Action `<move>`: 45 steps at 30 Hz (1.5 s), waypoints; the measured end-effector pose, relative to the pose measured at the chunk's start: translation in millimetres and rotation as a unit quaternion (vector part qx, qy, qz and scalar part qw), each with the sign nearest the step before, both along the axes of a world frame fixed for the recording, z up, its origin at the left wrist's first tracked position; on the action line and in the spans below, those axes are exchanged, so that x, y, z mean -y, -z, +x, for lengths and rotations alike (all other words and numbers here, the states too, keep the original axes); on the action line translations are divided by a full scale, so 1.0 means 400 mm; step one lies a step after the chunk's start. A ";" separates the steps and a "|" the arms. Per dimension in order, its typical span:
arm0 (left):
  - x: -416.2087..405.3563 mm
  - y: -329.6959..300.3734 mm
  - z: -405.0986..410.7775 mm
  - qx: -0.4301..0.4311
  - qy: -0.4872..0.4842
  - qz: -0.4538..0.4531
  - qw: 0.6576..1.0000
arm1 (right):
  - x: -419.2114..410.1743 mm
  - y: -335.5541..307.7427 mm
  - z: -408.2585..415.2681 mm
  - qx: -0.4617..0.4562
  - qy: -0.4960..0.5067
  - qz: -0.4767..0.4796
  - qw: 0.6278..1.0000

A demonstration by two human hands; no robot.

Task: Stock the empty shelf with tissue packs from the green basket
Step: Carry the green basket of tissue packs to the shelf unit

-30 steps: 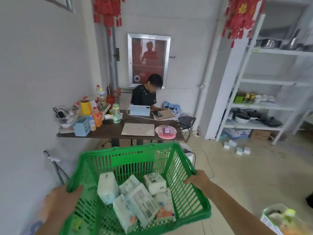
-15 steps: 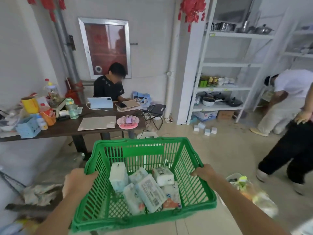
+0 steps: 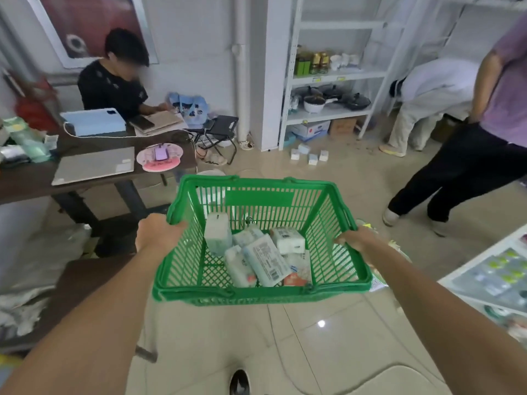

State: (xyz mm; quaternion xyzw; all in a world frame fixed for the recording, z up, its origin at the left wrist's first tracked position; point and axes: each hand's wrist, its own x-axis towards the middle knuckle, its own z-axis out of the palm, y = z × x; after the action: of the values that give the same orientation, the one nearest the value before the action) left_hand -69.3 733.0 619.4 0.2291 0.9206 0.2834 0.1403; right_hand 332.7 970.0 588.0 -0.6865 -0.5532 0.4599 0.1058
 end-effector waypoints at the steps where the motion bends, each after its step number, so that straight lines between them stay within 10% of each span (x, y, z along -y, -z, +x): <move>1: -0.034 0.009 -0.006 -0.002 0.012 -0.001 1.000 | -0.014 0.008 0.009 0.002 0.010 -0.003 1.000; 17: -0.500 0.210 0.086 -0.007 0.194 -0.069 0.979 | -0.109 0.206 0.220 0.070 0.145 -0.069 0.985; 45: -1.224 0.347 -0.045 0.048 0.171 -0.101 0.979 | -0.863 0.298 0.059 0.121 0.099 -0.133 0.979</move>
State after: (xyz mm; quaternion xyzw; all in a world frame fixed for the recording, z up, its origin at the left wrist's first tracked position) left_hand -87.4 1222.7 480.5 0.3535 0.8840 0.1712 0.2535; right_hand 356.3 1315.3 468.8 -0.7963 -0.4253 0.4301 -0.0086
